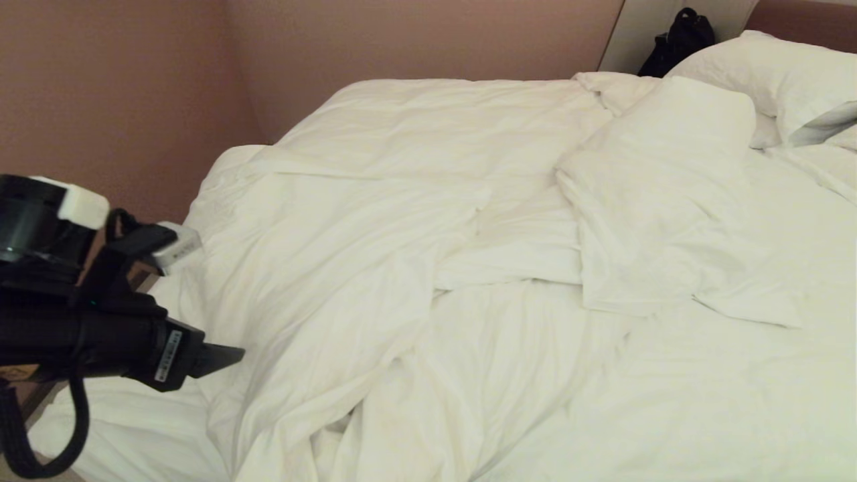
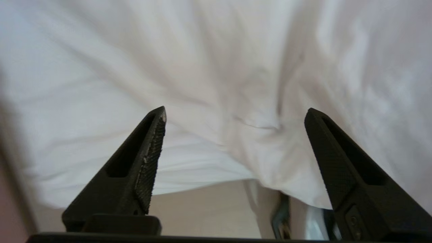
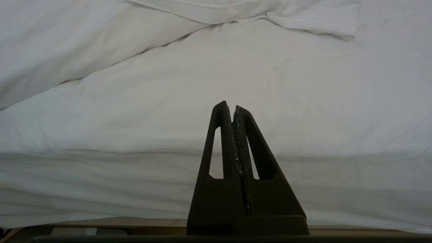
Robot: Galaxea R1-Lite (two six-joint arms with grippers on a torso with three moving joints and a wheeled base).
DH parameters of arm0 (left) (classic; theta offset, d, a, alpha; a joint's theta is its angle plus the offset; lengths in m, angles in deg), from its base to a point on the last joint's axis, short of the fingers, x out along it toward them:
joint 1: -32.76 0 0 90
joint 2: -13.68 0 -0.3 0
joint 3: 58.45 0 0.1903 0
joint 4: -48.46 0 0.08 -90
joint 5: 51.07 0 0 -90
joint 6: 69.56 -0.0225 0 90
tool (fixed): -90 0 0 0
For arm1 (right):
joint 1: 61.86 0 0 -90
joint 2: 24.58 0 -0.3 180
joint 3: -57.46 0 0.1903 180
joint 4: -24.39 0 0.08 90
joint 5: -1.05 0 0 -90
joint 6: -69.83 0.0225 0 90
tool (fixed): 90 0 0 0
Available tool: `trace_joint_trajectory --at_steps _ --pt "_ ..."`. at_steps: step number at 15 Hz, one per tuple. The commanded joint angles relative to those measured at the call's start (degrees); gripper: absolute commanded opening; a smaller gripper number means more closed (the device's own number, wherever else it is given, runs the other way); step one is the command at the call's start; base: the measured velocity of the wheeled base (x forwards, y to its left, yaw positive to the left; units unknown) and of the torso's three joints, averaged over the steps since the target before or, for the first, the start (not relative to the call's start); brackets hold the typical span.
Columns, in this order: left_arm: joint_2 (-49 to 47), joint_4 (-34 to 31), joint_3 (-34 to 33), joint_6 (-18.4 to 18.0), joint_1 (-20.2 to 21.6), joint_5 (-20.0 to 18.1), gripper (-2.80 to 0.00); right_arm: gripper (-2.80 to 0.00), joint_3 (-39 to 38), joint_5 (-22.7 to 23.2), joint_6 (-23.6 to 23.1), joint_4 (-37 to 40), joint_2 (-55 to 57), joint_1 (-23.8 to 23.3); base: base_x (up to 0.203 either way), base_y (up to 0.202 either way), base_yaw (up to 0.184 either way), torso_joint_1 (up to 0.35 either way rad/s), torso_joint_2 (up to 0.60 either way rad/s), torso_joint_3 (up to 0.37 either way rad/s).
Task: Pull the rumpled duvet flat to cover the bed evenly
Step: Flatten the corners of the folded blanket
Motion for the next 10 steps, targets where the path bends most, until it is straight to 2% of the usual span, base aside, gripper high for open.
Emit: trace_joint_trajectory --at_steps 1,3,4,7,8,10 --pt "5.1 0.1 1.4 0.0 -0.1 1.5 0.0 -2.8 0.0 0.0 0.0 0.0 0.0 0.0 0.0 0.0 0.0 0.0 0.0 0.0" --pt "5.1 0.3 3.5 0.1 -0.1 1.2 0.0 -2.8 0.0 0.0 -0.1 0.0 0.0 0.0 0.0 0.0 0.0 0.0 0.0 0.0" --pt "4.6 0.5 5.7 0.3 -0.1 0.9 -2.8 -2.8 0.0 0.0 -0.1 0.0 0.0 0.0 0.0 0.0 0.0 0.0 0.0 0.0" --pt "2.2 2.6 7.7 0.4 -0.2 -0.5 -2.8 -2.8 0.0 0.0 0.0 0.0 0.0 0.0 0.0 0.0 0.0 0.0 0.0 0.0" --pt "0.8 5.4 7.9 0.4 -0.3 -2.6 -2.8 -2.8 0.0 0.0 0.0 0.0 0.0 0.0 0.0 0.0 0.0 0.0 0.0 0.0" --pt "0.1 6.4 8.7 0.4 -0.4 -3.7 -2.8 -2.8 0.0 0.0 0.0 0.0 0.0 0.0 0.0 0.0 0.0 0.0 0.0 0.0"
